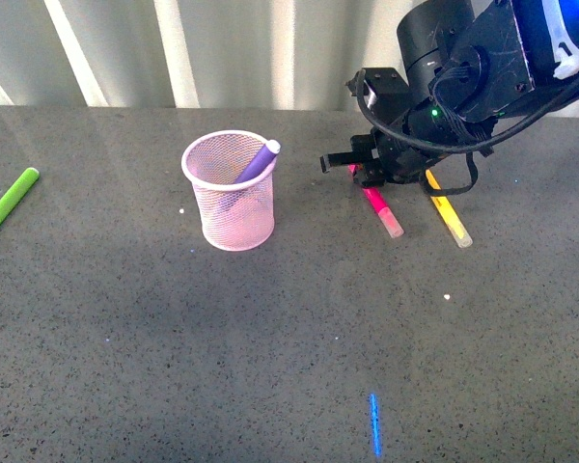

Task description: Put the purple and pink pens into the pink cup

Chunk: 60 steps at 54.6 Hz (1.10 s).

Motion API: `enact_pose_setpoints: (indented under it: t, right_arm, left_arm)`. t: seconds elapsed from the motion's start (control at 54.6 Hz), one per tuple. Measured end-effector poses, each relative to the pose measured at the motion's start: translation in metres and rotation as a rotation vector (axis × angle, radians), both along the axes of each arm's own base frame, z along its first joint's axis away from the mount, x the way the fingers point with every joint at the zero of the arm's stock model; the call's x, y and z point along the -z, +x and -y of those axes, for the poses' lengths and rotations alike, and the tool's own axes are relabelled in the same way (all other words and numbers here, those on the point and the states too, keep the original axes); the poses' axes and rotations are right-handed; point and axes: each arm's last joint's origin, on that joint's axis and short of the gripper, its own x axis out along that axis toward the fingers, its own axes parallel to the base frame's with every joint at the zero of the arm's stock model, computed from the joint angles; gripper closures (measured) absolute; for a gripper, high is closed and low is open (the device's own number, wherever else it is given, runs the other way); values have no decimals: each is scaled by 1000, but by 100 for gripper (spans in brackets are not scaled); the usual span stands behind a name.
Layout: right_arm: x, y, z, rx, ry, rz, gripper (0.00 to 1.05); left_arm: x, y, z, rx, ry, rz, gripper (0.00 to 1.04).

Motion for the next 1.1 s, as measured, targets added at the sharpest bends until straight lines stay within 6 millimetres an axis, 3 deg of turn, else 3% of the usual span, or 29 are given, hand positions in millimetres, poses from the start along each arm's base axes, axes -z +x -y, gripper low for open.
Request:
enact_pose_setpoints:
  t: [0.183,0.293,0.403,0.549,0.659,0.751,0.897,1.099]
  right_arm:
    - [-2,-6,6,57,-6,106,94]
    - [-16,-11,10,94,6,257,94]
    - [-47,-18,12,89,75,426,94]
    - [-102,-35,5,16,167,698,94]
    - [-122,-53,-9,-112,215,869,94]
    - [-123,-70,-23,-223,264,961,94]
    - [-108,-87,-48,-370,325,1008,94]
    - [-95,-73,-71,-395,380,985,94]
  left_arm:
    - [0,0,0,0,0,0,7]
    - [0,0,0,0,0,0,7]
    - [0,0,0,0,0,0,7]
    - [0,0,0,0,0,0,7]
    - [0,0,0,0,0,0,7]
    - [0,0,0,0,0,0,7]
    - [0,0,0,0,0,0,7]
    - [0,0,0,0,0,0,7]
